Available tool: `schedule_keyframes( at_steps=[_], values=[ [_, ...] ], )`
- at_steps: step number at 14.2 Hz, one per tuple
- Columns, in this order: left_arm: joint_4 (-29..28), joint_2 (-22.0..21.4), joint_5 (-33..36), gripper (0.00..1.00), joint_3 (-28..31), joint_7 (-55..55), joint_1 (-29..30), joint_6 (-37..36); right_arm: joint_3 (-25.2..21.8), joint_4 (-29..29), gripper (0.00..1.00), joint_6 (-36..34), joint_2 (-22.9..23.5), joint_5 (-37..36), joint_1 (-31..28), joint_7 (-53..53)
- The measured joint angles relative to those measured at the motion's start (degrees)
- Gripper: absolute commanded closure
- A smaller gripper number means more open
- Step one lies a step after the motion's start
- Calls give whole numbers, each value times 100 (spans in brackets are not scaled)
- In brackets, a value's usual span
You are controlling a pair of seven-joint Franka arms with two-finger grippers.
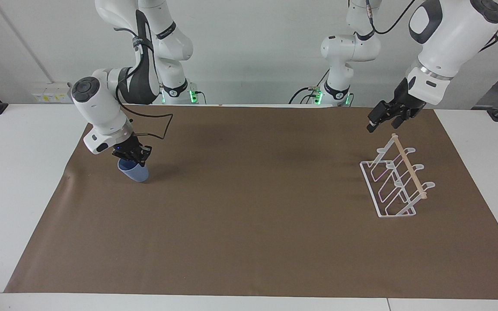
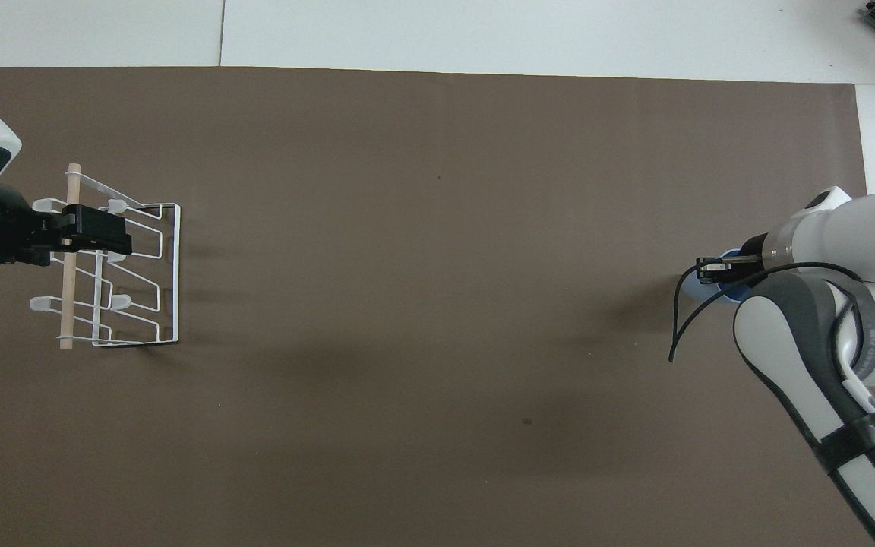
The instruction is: Hang cup on cup holder
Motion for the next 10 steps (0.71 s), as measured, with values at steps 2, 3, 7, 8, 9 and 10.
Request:
schedule_keyframes(
  at_steps=[2,3,7,8,9,10],
  values=[
    [3,-4,-298,0,3,-537,-12,212,-1,1,100,-67,-34,0,0,0],
    [3,-4,-485,0,18,-686,-12,278,-1,0,100,-111,-45,0,0,0],
    [3,-4,-1130,0,72,-1796,11,563,-1,1,100,-189,-67,0,3,0],
    [3,-4,-1237,0,72,-2136,12,665,4,5,100,-185,-68,0,11,0],
    [2,-4,-1344,0,72,-2466,15,752,9,27,100,-185,-77,0,18,0],
    [2,-4,-1414,0,72,-2699,17,816,12,69,100,-192,-97,0,22,0]
  ],
)
